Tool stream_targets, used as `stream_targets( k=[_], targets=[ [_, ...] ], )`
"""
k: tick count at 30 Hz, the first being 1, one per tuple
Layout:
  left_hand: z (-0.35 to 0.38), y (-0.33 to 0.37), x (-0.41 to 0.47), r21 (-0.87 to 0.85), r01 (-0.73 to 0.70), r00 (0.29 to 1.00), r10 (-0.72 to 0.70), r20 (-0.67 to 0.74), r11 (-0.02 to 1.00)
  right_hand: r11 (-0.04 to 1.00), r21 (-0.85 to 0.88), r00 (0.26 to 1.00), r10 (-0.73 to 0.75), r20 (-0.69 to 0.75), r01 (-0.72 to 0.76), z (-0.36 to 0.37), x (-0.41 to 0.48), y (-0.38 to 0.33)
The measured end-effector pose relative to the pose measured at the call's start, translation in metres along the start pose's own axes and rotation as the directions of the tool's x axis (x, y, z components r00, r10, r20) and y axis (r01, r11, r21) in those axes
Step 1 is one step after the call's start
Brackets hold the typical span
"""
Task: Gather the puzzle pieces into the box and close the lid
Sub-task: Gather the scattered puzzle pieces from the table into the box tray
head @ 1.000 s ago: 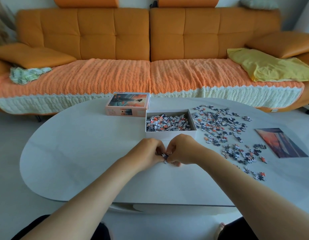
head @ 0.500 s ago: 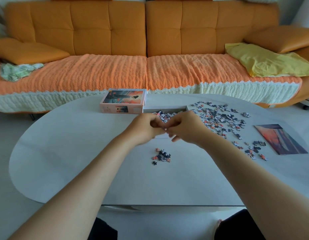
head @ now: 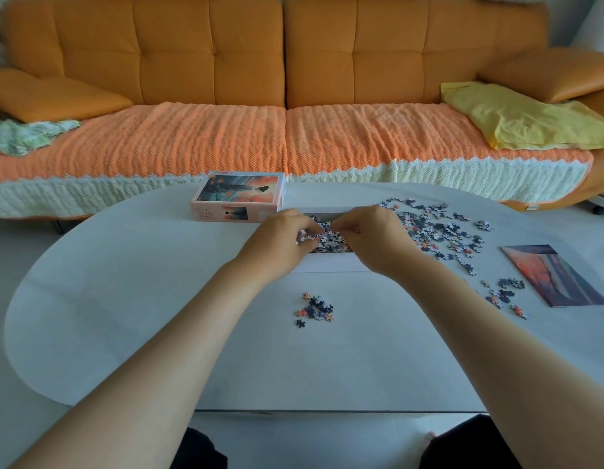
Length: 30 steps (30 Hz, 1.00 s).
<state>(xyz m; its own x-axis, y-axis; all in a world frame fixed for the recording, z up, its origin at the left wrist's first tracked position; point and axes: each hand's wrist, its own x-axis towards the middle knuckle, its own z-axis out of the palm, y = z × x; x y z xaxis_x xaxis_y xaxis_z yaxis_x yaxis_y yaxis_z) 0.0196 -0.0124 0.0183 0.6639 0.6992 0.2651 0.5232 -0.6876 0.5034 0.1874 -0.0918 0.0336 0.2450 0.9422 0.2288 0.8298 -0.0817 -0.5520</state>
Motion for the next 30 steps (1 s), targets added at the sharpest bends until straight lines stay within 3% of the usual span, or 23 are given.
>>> stream_targets(
  k=[3, 7, 9, 22, 30],
  targets=[
    [-0.006, 0.000, -0.017, 0.004, -0.062, 0.997, 0.061, 0.048, 0.998, 0.994, -0.004, 0.992, -0.111, 0.065, 0.112, -0.004, -0.010, -0.002],
    [-0.009, 0.001, -0.039, 0.080, -0.033, 0.951, 0.007, 0.309, 0.996, 0.983, -0.094, 0.891, -0.103, 0.442, 0.160, -0.005, -0.028, -0.005],
    [-0.004, -0.002, -0.049, 0.145, -0.036, 0.912, -0.026, 0.410, 0.989, 0.984, -0.124, 0.841, -0.044, 0.539, 0.131, -0.001, -0.037, -0.003],
    [0.002, 0.002, -0.058, 0.020, 0.047, 0.923, -0.051, 0.382, 0.999, 0.993, -0.112, 0.902, 0.085, 0.424, -0.041, 0.023, -0.051, -0.015],
    [0.002, -0.004, -0.062, 0.088, 0.040, 0.919, -0.072, 0.389, 0.995, 0.988, -0.148, 0.894, 0.099, 0.437, -0.038, 0.027, -0.052, -0.017]
  ],
)
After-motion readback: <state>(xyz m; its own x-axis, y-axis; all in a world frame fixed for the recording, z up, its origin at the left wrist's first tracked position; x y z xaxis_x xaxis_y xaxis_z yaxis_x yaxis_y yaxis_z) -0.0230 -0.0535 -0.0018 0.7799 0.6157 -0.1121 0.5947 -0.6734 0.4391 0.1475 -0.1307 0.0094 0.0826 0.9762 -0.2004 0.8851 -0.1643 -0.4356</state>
